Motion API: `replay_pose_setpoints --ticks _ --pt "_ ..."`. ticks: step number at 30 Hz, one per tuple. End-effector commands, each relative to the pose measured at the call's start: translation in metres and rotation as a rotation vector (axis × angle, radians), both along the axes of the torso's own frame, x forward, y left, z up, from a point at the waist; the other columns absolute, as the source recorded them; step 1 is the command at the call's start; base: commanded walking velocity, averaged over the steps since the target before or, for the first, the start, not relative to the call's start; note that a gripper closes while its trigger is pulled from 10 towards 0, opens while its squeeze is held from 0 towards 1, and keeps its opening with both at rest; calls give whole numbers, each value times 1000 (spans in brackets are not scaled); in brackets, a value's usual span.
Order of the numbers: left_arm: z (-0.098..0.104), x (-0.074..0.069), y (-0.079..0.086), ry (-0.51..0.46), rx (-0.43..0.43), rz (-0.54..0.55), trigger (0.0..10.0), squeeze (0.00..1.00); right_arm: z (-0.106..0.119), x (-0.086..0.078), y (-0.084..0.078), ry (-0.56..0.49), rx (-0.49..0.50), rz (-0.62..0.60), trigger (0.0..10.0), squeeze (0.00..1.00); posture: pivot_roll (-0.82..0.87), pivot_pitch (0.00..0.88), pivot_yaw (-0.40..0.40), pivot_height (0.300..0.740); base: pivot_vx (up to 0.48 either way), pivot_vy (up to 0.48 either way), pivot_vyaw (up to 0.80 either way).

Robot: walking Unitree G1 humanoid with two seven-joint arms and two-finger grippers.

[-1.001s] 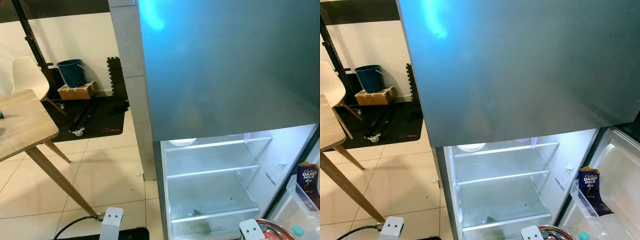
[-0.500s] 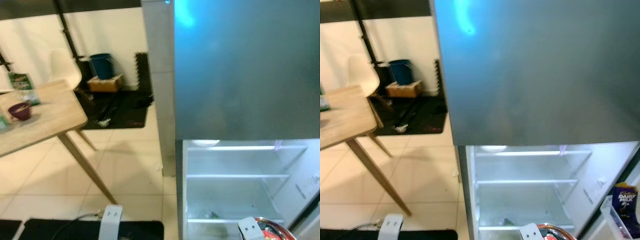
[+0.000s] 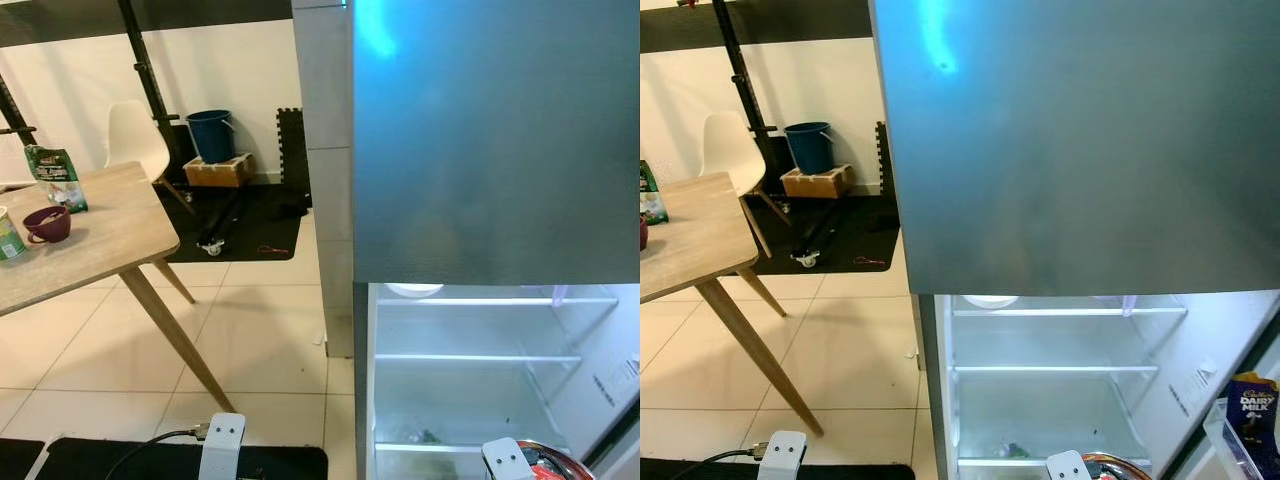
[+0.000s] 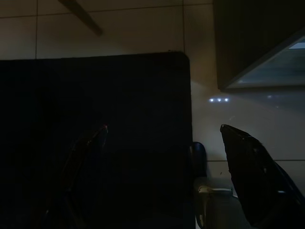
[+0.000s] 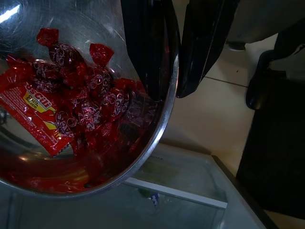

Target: Restocking fridge

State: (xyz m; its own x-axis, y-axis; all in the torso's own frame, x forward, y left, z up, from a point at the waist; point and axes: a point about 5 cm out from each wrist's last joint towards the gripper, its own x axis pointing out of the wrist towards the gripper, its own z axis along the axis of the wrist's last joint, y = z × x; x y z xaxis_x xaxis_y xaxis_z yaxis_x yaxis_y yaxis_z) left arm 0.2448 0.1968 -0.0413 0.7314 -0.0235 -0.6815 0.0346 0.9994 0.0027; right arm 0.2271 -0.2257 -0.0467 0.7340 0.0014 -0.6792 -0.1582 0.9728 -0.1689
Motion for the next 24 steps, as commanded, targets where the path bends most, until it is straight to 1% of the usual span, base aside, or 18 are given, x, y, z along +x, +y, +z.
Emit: replay_pose_setpoints --ticks 1,15,24 --pt "-3 -4 2 25 2 0 10000 0 -2 -3 -2 7 -4 -18 10000 0 -115 94 51 740 0 0 0" --pt "-4 -4 2 38 -29 41 10000 0 -2 -4 -2 2 -4 -25 10000 0 -122 78 51 740 0 0 0" --pt "-5 -5 3 42 -37 41 10000 0 -3 -6 -2 2 -5 -24 10000 0 -122 82 51 740 0 0 0"
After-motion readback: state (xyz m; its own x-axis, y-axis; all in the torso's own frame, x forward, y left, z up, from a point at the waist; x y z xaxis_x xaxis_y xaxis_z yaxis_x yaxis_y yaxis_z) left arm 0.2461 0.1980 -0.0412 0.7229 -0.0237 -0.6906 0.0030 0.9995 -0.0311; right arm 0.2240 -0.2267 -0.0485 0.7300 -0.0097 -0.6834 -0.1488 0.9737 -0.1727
